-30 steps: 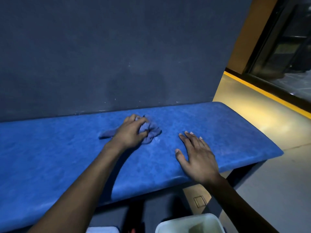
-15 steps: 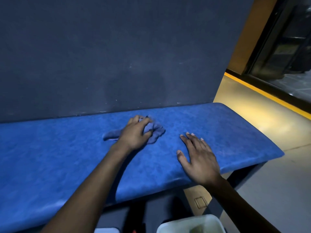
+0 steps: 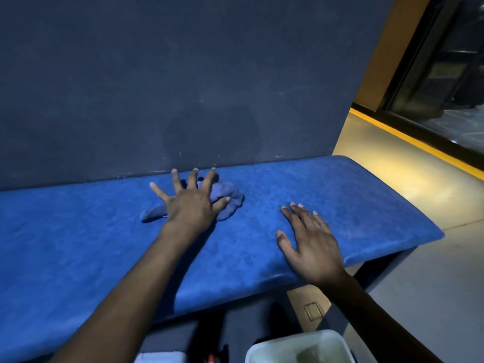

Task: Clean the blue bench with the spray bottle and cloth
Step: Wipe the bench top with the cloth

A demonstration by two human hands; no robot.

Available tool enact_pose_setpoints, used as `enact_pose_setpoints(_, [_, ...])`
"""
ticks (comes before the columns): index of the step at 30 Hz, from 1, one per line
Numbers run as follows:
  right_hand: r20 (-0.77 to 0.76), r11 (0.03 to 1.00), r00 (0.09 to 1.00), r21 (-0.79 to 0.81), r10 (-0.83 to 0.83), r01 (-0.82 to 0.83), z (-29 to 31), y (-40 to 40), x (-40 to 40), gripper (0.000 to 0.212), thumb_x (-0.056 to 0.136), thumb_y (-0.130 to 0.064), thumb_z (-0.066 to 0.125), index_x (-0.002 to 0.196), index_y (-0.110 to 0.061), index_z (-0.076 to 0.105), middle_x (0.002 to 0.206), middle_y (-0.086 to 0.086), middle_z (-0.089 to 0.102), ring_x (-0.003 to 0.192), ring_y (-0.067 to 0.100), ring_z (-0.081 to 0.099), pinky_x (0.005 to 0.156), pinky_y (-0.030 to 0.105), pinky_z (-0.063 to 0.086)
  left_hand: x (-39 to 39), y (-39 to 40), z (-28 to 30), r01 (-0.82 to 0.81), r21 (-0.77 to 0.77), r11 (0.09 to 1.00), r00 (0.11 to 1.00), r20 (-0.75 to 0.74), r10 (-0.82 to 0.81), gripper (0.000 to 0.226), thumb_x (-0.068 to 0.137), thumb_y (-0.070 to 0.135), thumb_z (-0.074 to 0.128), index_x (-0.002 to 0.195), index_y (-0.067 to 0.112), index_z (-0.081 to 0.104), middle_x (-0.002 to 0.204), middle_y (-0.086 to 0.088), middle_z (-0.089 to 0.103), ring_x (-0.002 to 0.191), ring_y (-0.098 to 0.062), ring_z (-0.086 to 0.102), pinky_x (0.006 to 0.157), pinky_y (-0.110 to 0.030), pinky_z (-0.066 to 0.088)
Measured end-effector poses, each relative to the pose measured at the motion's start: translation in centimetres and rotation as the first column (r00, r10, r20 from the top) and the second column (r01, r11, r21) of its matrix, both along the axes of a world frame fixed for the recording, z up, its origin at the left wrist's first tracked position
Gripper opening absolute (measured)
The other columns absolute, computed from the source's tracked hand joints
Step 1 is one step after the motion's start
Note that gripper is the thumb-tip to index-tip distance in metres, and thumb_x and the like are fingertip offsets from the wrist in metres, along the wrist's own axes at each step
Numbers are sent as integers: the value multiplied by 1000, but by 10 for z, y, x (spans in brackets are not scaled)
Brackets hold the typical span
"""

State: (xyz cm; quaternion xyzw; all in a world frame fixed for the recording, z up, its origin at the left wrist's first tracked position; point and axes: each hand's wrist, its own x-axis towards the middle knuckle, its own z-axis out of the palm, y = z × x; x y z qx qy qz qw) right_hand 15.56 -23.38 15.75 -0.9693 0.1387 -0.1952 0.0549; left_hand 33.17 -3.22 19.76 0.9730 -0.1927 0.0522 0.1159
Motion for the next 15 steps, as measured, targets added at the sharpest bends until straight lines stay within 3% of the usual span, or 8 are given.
enact_pose_setpoints(3, [22,1000,1000,16,0,0,-1,0,0,67,94,-58,29,147,-23,47,157,-1,44,149,13,32,125,36,17,-6,-42,-2,-31,-151,988,997,-76,20,59,100,54,49,154,47,27,164,-2,22,154,-39,13,113,-78,18])
enact_pose_setpoints(6, [13,1000,1000,3,-9,9,-1,0,0,67,94,-59,28,148,-23,47,157,-1,43,149,13,32,125,35,16,-25,-56,-5,159,-213,964,987,-6,-164,46,97,37,55,142,34,49,152,-6,38,144,-36,32,110,-57,35])
enact_pose_setpoints(9, [2,1000,1000,0,-9,9,-1,0,-1,68,94,-60,26,149,-24,45,158,-3,42,150,12,29,125,34,14,-46,-38,-7,351,-199,915,936,57,-347,45,96,43,55,139,32,50,150,-3,40,138,-30,37,105,-47,37])
enact_pose_setpoints(11, [1,1000,1000,7,-4,4,0,0,-1,69,93,-60,25,149,-24,44,159,-3,41,150,12,29,126,34,15,-40,-12,-12,324,-161,932,946,82,-314,47,95,46,50,140,31,49,146,-5,44,133,-32,43,105,-46,37])
enact_pose_setpoints(15, [-11,1000,1000,13,-7,7,0,1,0,71,93,-61,23,151,-25,41,161,-4,37,152,10,24,126,33,11,-2,11,-13,34,-221,975,996,88,-15,41,97,39,45,133,22,54,135,-15,51,123,-39,46,107,-47,34])
